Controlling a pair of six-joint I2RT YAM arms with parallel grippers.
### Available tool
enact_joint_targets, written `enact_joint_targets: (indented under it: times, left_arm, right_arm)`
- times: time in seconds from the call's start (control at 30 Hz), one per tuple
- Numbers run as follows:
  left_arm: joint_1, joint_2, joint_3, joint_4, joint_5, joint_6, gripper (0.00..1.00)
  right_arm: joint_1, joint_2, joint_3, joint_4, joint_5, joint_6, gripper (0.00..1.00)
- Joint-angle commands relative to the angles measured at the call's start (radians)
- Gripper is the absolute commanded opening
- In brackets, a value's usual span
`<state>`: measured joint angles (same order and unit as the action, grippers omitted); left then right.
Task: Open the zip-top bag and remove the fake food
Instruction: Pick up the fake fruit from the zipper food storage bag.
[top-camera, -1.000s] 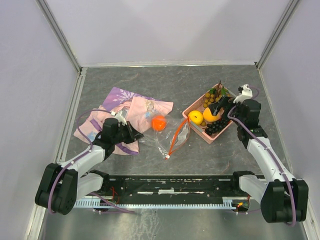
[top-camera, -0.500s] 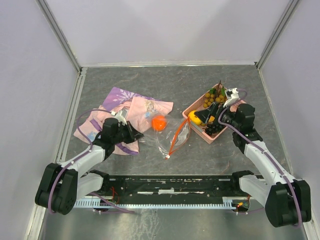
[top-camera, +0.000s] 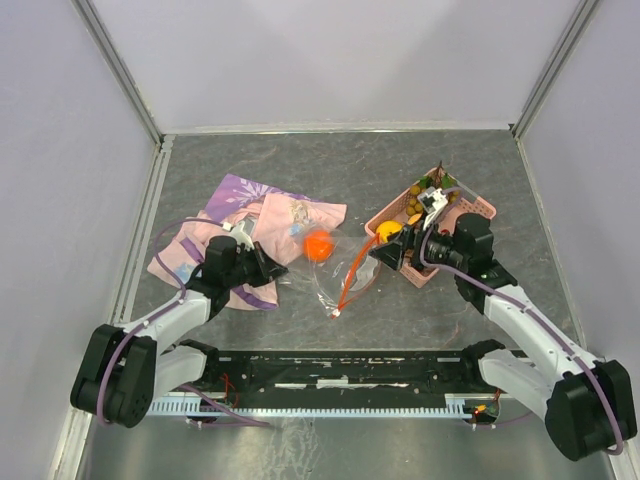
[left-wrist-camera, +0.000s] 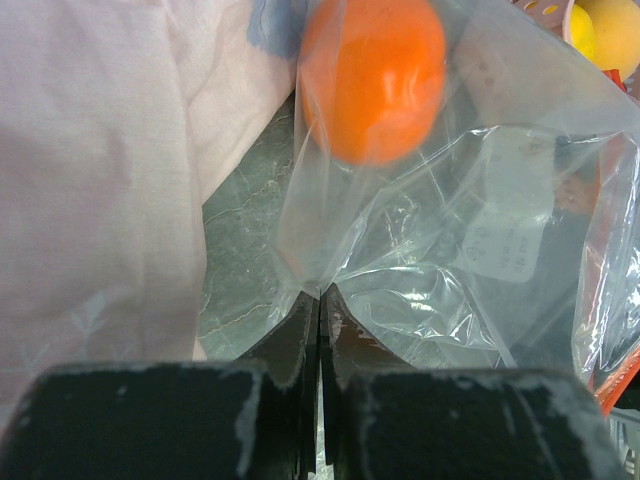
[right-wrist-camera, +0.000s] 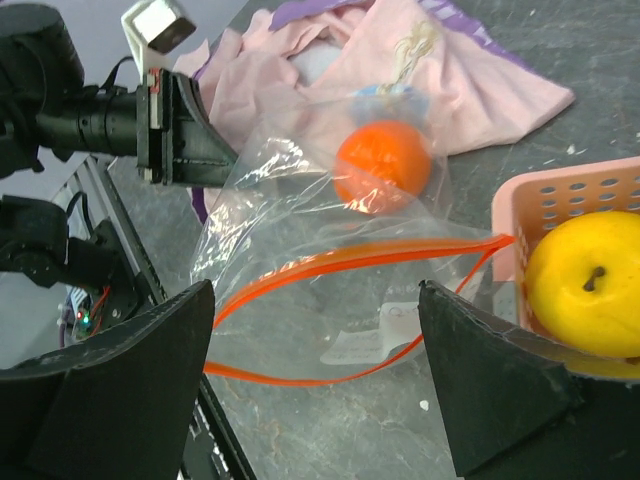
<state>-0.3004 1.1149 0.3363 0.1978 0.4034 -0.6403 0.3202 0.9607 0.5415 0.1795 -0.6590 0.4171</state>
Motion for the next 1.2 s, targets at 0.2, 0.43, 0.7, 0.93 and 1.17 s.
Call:
enact_joint_targets:
  times: [0.2,0.43,0.7,0.93,1.17]
  left_arm:
    - [0.003,0.006,-0.010,0.077,0.035,-0.048,0.03]
    - [0.003,0.011,-0.013,0.084,0.041,-0.051,0.03]
    - [0.003,0.022,-0.015,0.098,0.057,-0.058,0.03]
    - [0.002,0.032,-0.016,0.102,0.075,-0.055,0.03]
    - [0.003,0.049,-0.013,0.113,0.097,-0.055,0.03]
  right_arm:
    - [0.111,0.021,0.040,-0.132,0.053,-0.138,0.78]
    - [0.170,0.074,0.044,-0.161,0.126,-0.157,0.66]
    - [0.256,0.184,0.069,-0.091,0.246,-0.126,0.54]
    - [0.314,0.293,0.080,0.045,0.384,-0.074,0.54]
    - [0.375,0.420,0.097,0.179,0.497,-0.041,0.55]
